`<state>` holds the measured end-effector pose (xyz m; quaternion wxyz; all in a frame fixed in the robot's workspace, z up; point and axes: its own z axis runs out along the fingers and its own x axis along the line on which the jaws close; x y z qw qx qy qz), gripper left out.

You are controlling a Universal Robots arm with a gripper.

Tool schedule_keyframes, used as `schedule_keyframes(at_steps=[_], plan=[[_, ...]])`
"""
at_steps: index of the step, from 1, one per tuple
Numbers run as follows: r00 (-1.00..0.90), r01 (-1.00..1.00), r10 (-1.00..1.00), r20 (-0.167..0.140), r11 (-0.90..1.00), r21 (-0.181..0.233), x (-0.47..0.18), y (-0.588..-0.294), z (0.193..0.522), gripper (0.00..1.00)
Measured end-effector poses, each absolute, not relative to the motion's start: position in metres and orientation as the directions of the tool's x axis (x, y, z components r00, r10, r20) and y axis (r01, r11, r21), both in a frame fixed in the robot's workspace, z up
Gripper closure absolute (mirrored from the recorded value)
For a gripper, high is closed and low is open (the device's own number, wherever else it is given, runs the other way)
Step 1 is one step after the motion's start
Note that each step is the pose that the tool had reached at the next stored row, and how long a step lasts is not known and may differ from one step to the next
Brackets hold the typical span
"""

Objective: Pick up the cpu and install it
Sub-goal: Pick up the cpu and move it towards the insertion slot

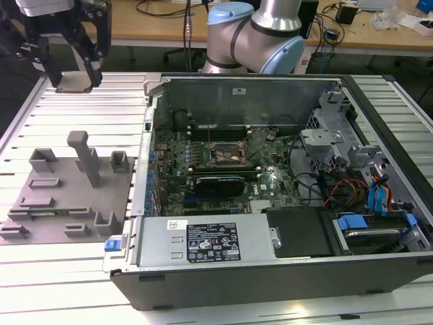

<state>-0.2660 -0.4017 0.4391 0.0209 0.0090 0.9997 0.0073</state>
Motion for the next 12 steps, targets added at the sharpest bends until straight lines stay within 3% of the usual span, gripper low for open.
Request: schedule_keyframes(at_steps=[12], plan=[[-0.999, 0.018, 0.018, -0.042, 1.000, 0.015, -0.227, -0.402, 0.439, 0.45]])
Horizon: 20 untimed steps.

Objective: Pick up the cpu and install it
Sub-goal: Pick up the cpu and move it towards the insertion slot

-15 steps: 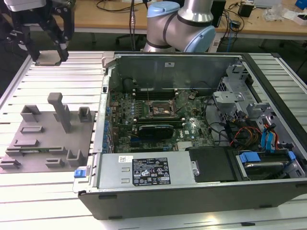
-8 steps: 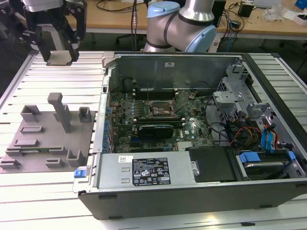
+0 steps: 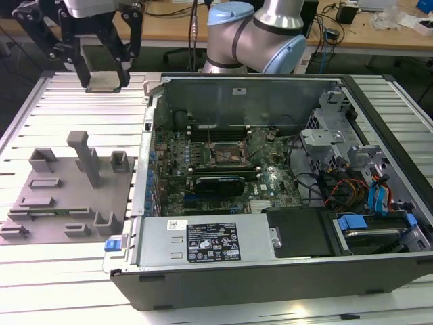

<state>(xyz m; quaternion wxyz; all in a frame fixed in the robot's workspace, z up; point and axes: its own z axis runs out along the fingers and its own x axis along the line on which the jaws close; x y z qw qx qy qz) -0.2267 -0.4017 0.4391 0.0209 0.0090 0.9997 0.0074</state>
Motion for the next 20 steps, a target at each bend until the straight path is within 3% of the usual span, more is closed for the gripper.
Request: schedule_keyframes(at_steps=[20], plan=[[-0.999, 0.018, 0.018, -0.042, 1.000, 0.015, -0.172, -0.402, 0.439, 0.45]])
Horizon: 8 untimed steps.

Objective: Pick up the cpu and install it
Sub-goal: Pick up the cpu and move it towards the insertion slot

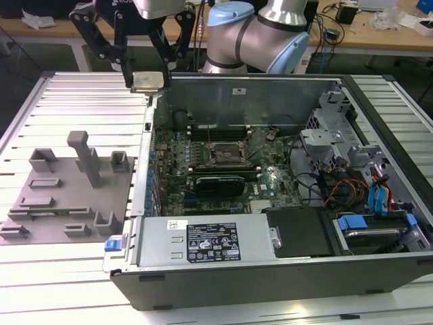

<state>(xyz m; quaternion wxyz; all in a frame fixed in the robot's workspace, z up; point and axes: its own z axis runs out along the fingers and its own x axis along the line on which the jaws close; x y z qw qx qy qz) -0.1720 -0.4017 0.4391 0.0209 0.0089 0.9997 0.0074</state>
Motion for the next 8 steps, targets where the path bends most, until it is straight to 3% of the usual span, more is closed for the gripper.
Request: schedule_keyframes(at_steps=[8], plan=[[-0.999, 0.018, 0.018, -0.033, 1.000, 0.015, -0.144, -0.402, 0.439, 0.45]])
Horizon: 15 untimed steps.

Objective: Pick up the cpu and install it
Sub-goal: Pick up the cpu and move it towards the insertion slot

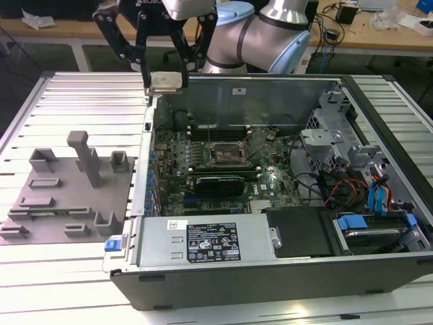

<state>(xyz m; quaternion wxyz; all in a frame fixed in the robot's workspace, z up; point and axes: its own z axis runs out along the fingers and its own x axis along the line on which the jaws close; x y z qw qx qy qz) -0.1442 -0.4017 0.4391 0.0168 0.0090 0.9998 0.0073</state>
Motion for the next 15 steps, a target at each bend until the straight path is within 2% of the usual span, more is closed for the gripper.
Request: schedule_keyframes(at_steps=[11, 15], plan=[[-1.000, 0.018, 0.018, -0.025, 1.000, 0.015, -0.114, -0.402, 0.439, 0.45], [-1.000, 0.018, 0.018, -0.020, 1.000, 0.015, -0.085, -0.402, 0.439, 0.45]])
